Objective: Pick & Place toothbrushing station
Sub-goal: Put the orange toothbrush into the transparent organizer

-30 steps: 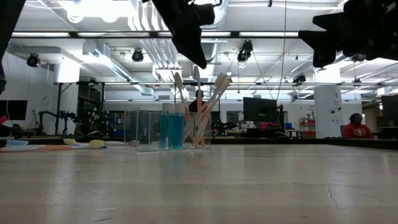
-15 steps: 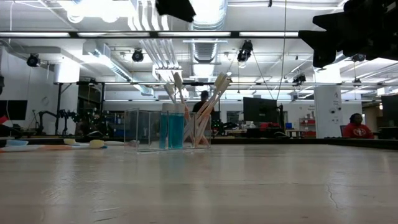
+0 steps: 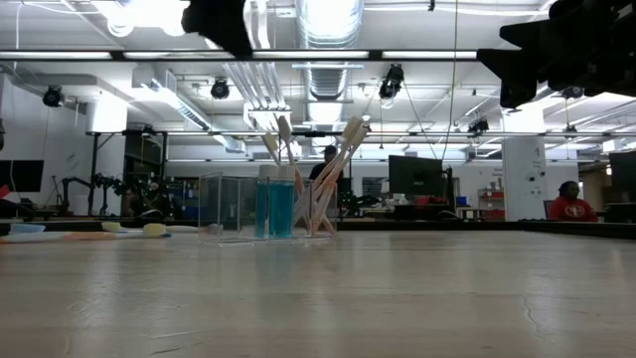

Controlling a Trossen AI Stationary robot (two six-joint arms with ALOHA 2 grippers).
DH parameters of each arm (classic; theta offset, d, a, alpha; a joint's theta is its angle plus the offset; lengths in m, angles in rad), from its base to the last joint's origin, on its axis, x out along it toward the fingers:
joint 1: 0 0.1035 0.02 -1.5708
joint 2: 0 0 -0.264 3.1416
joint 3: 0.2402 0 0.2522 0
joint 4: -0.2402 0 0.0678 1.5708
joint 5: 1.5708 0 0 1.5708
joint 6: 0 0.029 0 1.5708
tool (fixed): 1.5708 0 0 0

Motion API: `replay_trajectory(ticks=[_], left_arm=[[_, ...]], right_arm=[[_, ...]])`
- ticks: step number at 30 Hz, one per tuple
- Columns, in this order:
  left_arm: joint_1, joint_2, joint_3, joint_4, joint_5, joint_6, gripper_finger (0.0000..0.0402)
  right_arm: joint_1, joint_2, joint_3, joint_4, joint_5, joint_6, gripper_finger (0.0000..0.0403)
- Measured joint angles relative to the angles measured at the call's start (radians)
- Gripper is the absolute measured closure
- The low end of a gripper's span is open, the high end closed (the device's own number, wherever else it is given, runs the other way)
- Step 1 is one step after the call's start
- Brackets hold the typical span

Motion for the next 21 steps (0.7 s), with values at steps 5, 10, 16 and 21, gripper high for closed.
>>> replay_trajectory(ticks=[5, 10, 16, 21], left_arm=[[0.071, -0.039, -0.124, 0.045, -0.006, -0.002, 0.0216], [0.198, -0.043, -0.234, 0.061, 0.108, -0.119, 0.0216], [0.366, -0.024, -0.288, 0.104, 0.135, -0.26, 0.0216], [0.459, 0.009, -0.292, 0.092, 0.156, -0.221, 0.0216]], right_arm=[[0.0, 0.0, 0.0, 0.0, 0.0, 0.001, 0.0188], [0.0, 0.0, 0.0, 0.0, 0.0, 0.001, 0.0188], [0.0, 0.0, 0.0, 0.0, 0.0, 0.001, 0.0188], [0.0, 0.0, 0.0, 0.0, 0.0, 0.0, 0.0188]])
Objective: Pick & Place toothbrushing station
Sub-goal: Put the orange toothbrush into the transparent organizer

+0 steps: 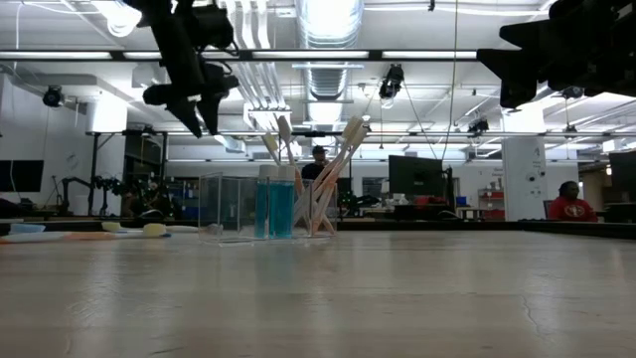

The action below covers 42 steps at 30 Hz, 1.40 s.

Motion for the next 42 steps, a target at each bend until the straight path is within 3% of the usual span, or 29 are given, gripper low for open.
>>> replay_trajectory(ticks=[5, 12, 21, 33, 42], left_arm=[[0.026, 0.034, -0.002, 0.001, 0.052, 0.237, 0.0216], [0.098, 0.114, -0.051, -0.079, 0.05, 0.191, 0.0216], [0.144, 0.232, -0.104, -0.102, 0.006, 0.365, 0.0216], [0.22, 0.323, -0.175, 0.018, -0.053, 0.627, 0.0216], [0.234, 0.335, -0.26, 0.13, -0.055, 0.666, 0.0216]], right_arm=[[0.0, -0.001, 0.0, 0.0, 0.0, 0.0, 0.0188], [0.0, -0.001, 0.0, 0.0, 0.0, 0.001, 0.0188], [0.0, 0.0, 0.0, 0.0, 0.0, 0.0, 0.0188], [0.0, -0.001, 0.0, 0.0, 0.0, 0.001, 0.0188], [0.0, -0.001, 0.0, 0.0, 0.0, 0.001, 0.0188]])
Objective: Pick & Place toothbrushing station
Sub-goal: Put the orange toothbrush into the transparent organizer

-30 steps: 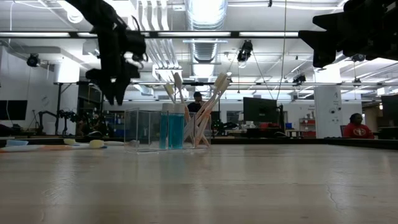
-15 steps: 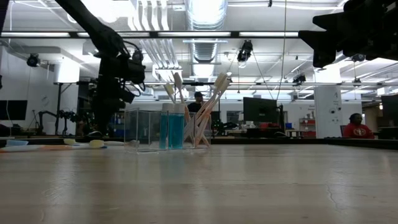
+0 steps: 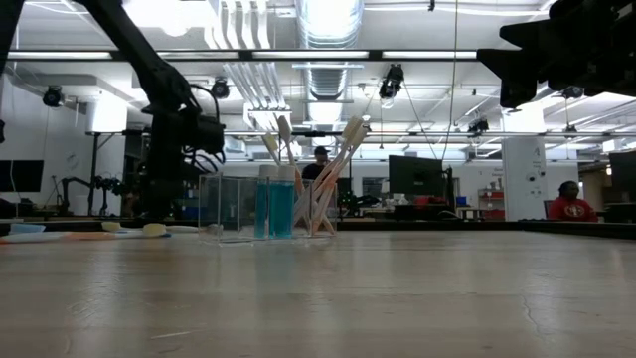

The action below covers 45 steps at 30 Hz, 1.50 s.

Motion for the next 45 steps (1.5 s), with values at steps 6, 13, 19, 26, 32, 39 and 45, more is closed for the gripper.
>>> replay_trajectory(ticks=[6, 13, 19, 26, 32, 39, 45], left_arm=[[0.0, 0.0, -0.018, 0.032, 0.013, -0.015, 0.0216], [0.0, 0.008, -0.018, 0.046, 0.06, -0.021, 0.0216], [0.0, 0.013, -0.017, 0.058, 0.055, -0.03, 0.0226], [0.0, 0.013, -0.017, 0.058, 0.121, -0.055, 0.0287], [0.0, 0.012, -0.017, 0.056, 0.2, -0.084, 0.0362], [-0.001, 0.008, -0.014, 0.053, 0.256, -0.129, 0.0386], [-0.003, 0.006, 0.002, 0.018, 0.326, -0.184, 0.0395]], right_arm=[[0.0, 0.0, 0.0, 0.0, 0.0, -0.001, 0.0188], [0.0, 0.0, 0.0, 0.0, 0.0, 0.0, 0.0188], [0.0, 0.0, 0.0, 0.0, 0.0, -0.002, 0.0188], [0.0, 0.0, 0.0, 0.0, 0.0, 0.0, 0.0188], [0.0, 0.0, 0.0, 0.0, 0.0, -0.002, 0.0188], [0.0, 0.0, 0.0, 0.0, 0.0, 0.0, 0.0188], [0.0, 0.0, 0.0, 0.0, 0.0, -0.001, 0.0188]])
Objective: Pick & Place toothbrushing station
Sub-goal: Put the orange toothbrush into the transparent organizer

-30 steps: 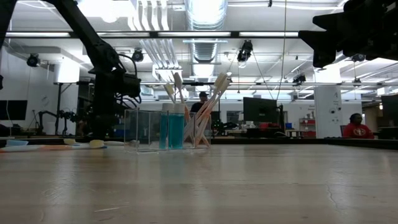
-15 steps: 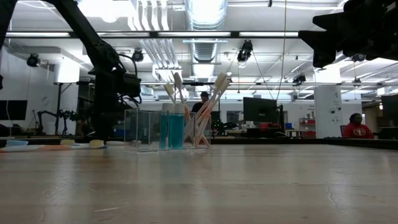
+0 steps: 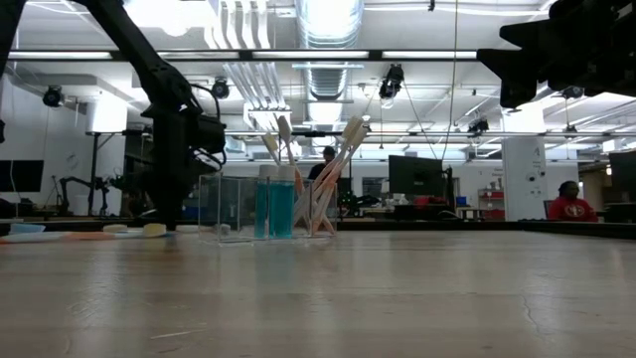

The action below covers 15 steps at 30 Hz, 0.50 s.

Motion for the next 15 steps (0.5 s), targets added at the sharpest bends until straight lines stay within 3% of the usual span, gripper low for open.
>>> replay_trajectory(ticks=[10, 15], left_arm=[[-0.004, 0.0, 0.094, -0.017, 0.192, -0.192, 0.04], [-0.047, -0.001, 0.117, -0.008, 0.266, -0.207, 0.04]], right_arm=[[0.0, 0.0, 0.0, 0.0, 0.0, 0.0, 0.0188], [0.0, 0.0, 0.0, 0.0, 0.0, 0.001, 0.0188]])
